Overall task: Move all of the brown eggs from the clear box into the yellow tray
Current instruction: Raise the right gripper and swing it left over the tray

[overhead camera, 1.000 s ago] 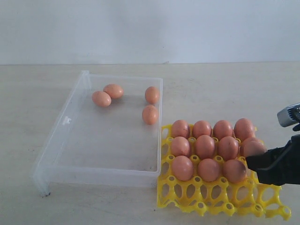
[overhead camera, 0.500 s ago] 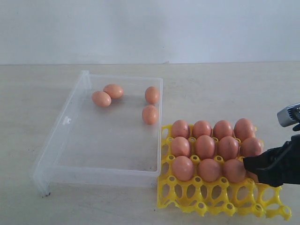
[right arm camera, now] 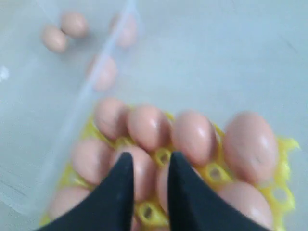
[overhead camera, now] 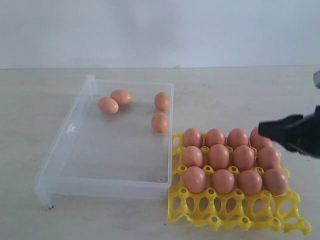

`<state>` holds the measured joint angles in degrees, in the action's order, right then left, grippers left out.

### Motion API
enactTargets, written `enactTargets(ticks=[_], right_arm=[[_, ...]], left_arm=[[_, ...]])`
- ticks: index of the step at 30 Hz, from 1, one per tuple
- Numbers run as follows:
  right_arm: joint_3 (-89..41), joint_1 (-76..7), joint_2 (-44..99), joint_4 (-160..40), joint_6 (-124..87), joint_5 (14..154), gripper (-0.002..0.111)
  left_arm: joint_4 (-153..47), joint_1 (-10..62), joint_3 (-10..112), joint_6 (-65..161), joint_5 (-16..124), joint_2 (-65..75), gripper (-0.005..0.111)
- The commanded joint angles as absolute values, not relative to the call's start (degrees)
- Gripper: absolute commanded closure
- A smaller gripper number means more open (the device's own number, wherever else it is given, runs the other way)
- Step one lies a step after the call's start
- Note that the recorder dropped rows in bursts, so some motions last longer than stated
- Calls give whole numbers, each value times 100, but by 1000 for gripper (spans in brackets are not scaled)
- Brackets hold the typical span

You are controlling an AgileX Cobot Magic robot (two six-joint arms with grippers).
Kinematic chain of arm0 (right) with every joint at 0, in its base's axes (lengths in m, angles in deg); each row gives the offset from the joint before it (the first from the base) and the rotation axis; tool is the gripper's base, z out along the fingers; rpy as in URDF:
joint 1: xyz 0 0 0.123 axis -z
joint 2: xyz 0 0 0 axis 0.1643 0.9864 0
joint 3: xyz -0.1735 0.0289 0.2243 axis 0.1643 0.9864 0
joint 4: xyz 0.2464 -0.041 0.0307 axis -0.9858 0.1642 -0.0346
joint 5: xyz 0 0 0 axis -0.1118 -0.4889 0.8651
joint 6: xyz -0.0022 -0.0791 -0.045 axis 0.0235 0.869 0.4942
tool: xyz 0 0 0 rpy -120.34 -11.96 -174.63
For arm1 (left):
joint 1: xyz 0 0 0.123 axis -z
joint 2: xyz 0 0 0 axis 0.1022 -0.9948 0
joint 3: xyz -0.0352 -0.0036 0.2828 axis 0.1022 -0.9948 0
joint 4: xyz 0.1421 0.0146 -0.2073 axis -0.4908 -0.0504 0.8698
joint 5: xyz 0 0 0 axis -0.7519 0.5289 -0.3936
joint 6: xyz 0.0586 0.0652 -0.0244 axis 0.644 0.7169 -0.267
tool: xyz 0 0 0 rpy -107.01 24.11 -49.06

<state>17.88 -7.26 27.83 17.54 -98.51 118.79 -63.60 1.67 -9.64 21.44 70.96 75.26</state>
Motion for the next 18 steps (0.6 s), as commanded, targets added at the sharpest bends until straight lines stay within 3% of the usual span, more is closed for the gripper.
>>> enactTargets(ticks=[1,6,9,12,14,18], right_arm=[[934,-1008,2647,1469,-10206,13055,109],[-458,-2703,2981,1872,-9474,11301,109],[-1126,-4093,3486,3994,-9898,8943,109],[-1533,-5402,4247,3999,-9059,5823,109],[-2115,-5789,4904,2828,-7552,4595,109],[-3685,-5657,6047,-1360,-3971,3799,109]], left_arm=[[-6323,195,-965,2102,7101,7509,111],[-6323,195,-965,2102,7101,7509,111],[-6323,195,-965,2102,7101,7509,111],[-6323,195,-965,2102,7101,7509,111],[-6323,195,-965,2102,7101,7509,111],[-6323,195,-965,2102,7101,7509,111]])
